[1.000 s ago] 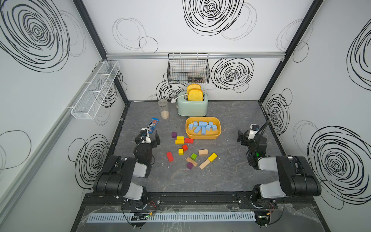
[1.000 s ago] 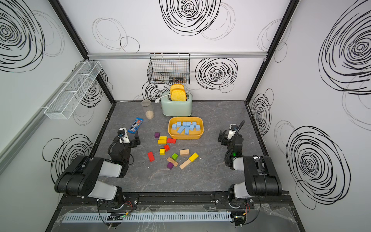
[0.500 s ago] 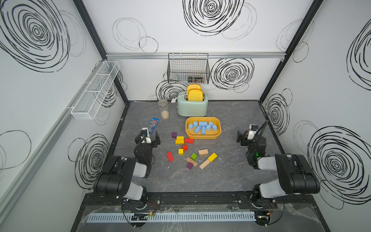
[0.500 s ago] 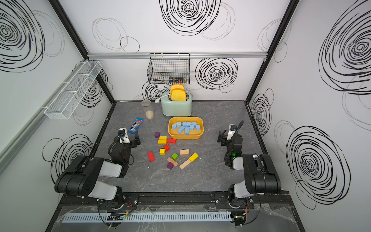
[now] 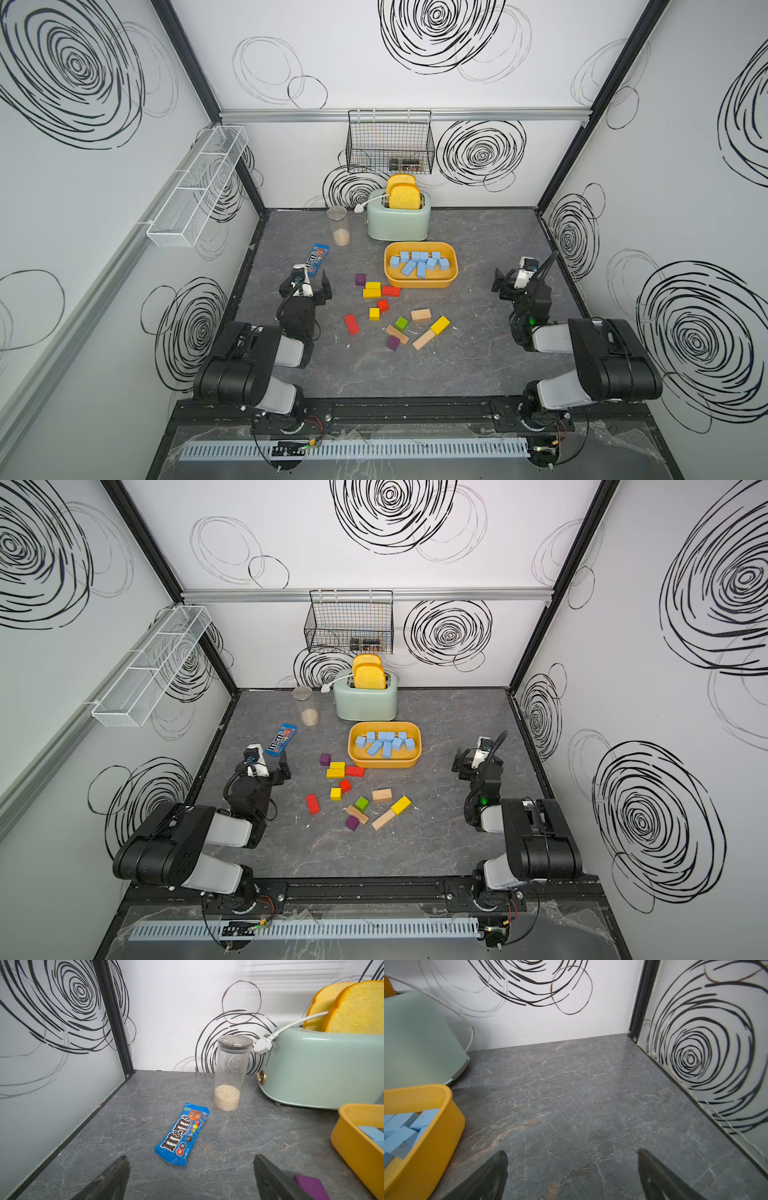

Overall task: Pick out the blue building blocks
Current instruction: Reset both arms

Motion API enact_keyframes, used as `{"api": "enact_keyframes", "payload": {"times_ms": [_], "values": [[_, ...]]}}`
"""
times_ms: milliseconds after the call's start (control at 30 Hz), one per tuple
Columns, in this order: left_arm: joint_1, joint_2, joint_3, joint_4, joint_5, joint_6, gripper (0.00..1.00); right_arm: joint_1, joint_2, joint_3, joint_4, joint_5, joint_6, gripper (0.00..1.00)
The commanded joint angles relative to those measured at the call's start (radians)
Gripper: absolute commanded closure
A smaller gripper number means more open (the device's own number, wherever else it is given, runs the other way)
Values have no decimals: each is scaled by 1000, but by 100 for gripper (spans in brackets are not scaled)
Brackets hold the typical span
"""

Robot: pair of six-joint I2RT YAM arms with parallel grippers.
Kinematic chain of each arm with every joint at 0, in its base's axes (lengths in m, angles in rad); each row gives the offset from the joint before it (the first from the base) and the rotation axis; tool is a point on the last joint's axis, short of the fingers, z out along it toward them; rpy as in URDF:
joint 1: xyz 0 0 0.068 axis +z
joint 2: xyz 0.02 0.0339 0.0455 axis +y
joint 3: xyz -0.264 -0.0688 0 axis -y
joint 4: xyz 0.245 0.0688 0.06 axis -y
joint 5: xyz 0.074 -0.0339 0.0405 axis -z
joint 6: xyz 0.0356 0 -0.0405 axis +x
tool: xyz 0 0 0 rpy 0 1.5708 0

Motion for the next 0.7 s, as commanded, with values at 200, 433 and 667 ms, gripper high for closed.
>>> {"api": "enact_keyframes", "payload": {"times_ms": [200,433,667], "values": [[-2,3,14,69,-5,10,4,7,-4,-16,59,78,22,2],[0,6,20,59,-3,10,4,9,-3,-15,61,79,21,2],[0,4,17,63,-2,10,4,9,-3,-14,58,79,23,2]]}}
